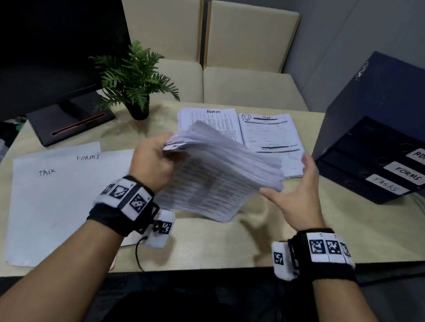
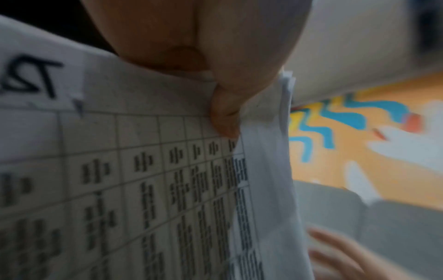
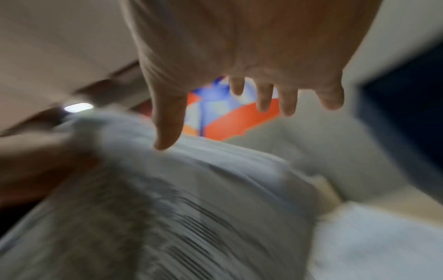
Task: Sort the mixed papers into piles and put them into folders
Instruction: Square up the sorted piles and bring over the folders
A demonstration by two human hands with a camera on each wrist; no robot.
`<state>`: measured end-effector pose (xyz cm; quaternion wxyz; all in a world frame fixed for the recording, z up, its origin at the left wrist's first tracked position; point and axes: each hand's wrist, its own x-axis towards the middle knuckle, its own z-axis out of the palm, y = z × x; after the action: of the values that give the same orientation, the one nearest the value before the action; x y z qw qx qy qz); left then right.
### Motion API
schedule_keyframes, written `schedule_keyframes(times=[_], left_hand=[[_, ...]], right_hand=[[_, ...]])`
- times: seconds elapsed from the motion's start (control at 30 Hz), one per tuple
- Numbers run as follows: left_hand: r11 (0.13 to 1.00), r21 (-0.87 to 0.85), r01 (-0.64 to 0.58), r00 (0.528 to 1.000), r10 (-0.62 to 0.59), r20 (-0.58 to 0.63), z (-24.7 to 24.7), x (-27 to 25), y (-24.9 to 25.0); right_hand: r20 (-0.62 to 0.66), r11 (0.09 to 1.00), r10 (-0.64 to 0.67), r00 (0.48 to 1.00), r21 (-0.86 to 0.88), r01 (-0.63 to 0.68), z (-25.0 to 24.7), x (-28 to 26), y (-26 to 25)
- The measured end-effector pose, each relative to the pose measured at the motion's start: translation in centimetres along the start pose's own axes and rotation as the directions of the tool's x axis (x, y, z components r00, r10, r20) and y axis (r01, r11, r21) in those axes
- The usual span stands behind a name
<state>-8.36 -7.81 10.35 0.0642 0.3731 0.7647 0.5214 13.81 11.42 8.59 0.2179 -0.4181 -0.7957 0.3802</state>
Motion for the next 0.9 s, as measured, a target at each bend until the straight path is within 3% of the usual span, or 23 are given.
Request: schedule_keyframes(times=[0.07, 0.1, 0.2, 0.27, 0.33, 0.4, 0.43, 0.5, 0.57, 0.67, 0.73, 0.77, 0.9], left_hand=[[0.989, 0.116, -0.096, 0.994, 0.089, 0.066, 0.6, 1.2, 2.2], [0.974, 0.171, -0.152, 0.986, 0.136, 0.102, 1.0, 1.8, 3.5], [0.939, 0.236, -0.252, 0.964, 0.224, 0.141, 1.9, 2.4, 6.4], [0.939, 0.241, -0.246, 0.968, 0.25, 0.014, 1.6, 2.1, 6.2], [0.945, 0.259, -0.198, 0.945, 0.254, -0.206, 0.7, 1.2, 4.5], [0.987, 0.142, -0.071, 0.927, 0.118, -0.357, -0.1, -0.2, 1.4], [0.999, -0.021, 0.032, 0.949, -0.036, -0.313, -0.3, -0.9, -0.2], [0.886, -0.387, 0.255, 0.961, -0.276, 0.0, 0.0, -1.6, -2.8], [0.765, -0.524, 0.374, 0.927, -0.299, 0.225, 0.0, -1.7, -4.0], [0.658, -0.629, 0.415, 0.906, -0.233, 0.354, -0.3, -1.5, -3.8], [0.619, -0.664, 0.418, 0.903, -0.201, 0.381, -0.6, -1.5, -2.9], [0.64, -0.655, 0.403, 0.911, -0.208, 0.357, -0.6, -1.5, -2.3], [0.806, -0.536, 0.252, 0.966, -0.242, 0.091, 0.0, -1.5, -0.7]], right_hand=[[0.132, 0.947, -0.167, 0.977, -0.254, 0.196, 0.5, -0.1, -2.8], [0.192, 0.922, -0.215, 0.958, -0.285, 0.264, 0.9, 0.0, -3.9], [0.16, 0.961, -0.244, 0.957, -0.095, 0.261, 1.8, 0.7, -5.5], [0.111, 0.972, -0.223, 0.968, 0.104, 0.212, 1.5, 1.0, -5.3], [0.108, 0.954, -0.191, 0.976, 0.256, 0.158, 0.9, 1.1, -5.2], [0.122, 0.921, -0.169, 0.978, 0.373, 0.113, 0.4, 0.9, -5.1], [0.135, 0.903, -0.166, 0.977, 0.419, 0.095, 0.1, 0.8, -5.1], [0.168, 0.865, -0.176, 0.97, 0.497, 0.071, -0.2, 0.5, -5.1], [0.189, 0.824, -0.179, 0.966, 0.565, 0.043, -0.4, 0.4, -4.9], [0.251, 0.738, -0.189, 0.949, 0.674, -0.031, -0.5, 0.3, -4.5], [0.283, 0.708, -0.177, 0.942, 0.702, -0.078, -0.4, 0.4, -4.2], [0.277, 0.709, -0.164, 0.947, 0.701, -0.082, -0.2, 0.6, -4.1], [0.198, 0.767, -0.125, 0.972, 0.64, -0.031, 0.7, 1.1, -3.3]])
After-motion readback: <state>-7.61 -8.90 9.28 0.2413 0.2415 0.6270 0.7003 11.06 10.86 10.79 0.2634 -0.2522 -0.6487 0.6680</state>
